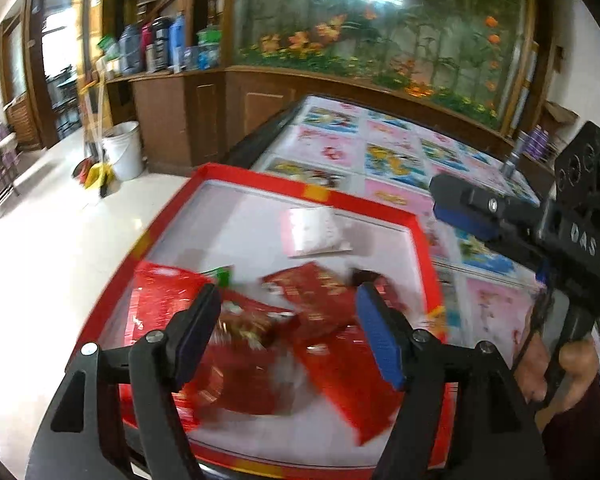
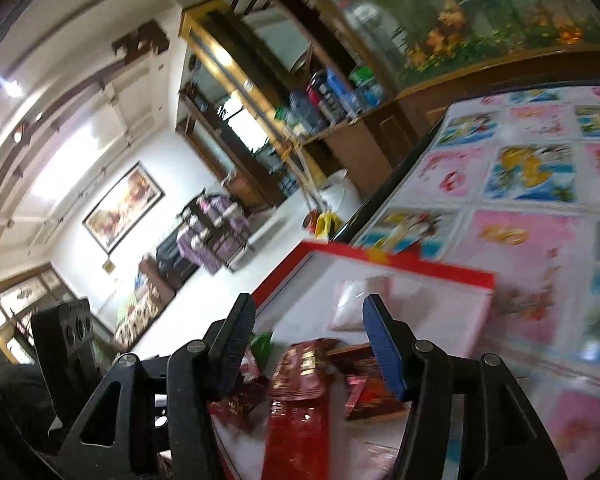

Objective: Organize snacks
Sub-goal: 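Grasp a pink candy with the left tool while the right tool grasps a dark wrapper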

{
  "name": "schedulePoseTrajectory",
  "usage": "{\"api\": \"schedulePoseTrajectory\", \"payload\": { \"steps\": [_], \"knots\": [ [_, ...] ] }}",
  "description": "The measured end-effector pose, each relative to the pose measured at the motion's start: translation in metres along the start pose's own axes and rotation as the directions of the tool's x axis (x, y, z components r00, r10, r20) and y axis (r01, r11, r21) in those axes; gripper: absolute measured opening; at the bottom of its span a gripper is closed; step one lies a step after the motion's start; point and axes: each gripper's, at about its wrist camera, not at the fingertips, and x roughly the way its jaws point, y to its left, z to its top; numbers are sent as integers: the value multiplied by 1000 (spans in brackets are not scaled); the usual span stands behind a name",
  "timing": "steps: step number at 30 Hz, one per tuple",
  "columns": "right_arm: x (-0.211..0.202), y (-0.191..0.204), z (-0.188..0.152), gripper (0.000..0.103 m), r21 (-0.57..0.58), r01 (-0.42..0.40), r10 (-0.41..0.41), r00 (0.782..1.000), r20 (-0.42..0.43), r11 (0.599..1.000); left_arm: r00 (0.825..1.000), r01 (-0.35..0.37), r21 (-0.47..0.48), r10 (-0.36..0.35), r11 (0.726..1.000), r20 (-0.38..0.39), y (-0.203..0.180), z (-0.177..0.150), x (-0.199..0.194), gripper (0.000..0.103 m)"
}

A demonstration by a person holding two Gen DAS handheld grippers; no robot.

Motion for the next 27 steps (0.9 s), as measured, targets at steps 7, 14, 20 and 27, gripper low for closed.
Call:
{"api": "schedulePoseTrajectory", "payload": {
  "steps": [7,14,20,27],
  "knots": [
    [-102,-62,13,63,68,119,-126,985,113,991,995,96,129,-92,987,-41,-70,1,2,71],
    [-237,-139,29,77,75,446,-452,875,173,892,962,264,259,-232,929,-147,-162,-1,12,71],
    [-305,-228,35,77,185,617,-641,757,127,765,911,400,349,-325,848,-254,-251,-7,26,72],
    [-327,-280,30,77,327,555,-611,786,96,765,873,454,284,-357,845,-333,-314,-14,59,72]
  ]
}}
